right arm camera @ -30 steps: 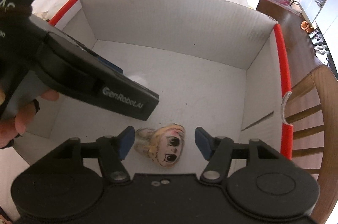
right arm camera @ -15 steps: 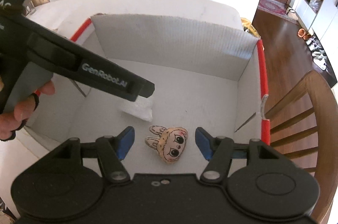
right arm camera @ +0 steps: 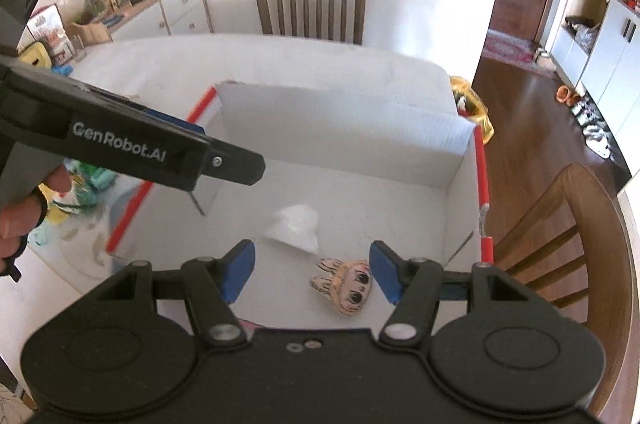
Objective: Organize objects
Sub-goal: 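Lower the granule bag into the red box and open the left tool, then move both tools back over the table items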
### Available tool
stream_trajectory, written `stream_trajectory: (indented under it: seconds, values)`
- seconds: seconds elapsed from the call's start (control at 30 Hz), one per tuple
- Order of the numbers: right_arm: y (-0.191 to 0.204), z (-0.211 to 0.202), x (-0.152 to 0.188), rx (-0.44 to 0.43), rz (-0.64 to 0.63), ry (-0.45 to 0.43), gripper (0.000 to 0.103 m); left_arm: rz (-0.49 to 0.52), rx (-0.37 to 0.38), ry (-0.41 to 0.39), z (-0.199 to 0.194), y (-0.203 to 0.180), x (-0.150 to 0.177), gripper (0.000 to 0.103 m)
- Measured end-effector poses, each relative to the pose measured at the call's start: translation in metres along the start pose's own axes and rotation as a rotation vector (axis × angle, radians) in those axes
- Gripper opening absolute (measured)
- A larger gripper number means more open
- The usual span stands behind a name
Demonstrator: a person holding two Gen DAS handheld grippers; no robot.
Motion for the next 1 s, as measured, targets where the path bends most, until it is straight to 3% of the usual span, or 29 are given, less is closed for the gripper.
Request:
stream_trajectory:
  seconds: [0.37,0.63,0.87,1.0]
  values:
    - [0.018,-0.003,-0.022,-0.001,0.027,-0.113,0.063,0.026,-0.020,-0.148,-0.076,0.020,0.030,0.072]
    - [0.057,-0.010,-0.024,-0.022,0.045,-0.152,0.074,0.013,-0.102,-0.244,-0.123,0.057,0.058,0.079]
    - [0.094,-0.008,-0.027,-0.035,0.052,-0.172,0.085,-0.027,-0.184,-0.277,-0.154,0.094,0.086,0.080]
    - [0.114,-0.004,-0.028,-0.030,0.060,-0.185,0.092,-0.056,-0.220,-0.298,-0.170,0.117,0.104,0.086]
Point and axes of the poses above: each gripper's, at about its wrist camera, not at the fingertips, and z roughly the way its jaws point, y to its left, x to its underside, the point moved 3 cm from there along z, roughly the way its jaws point
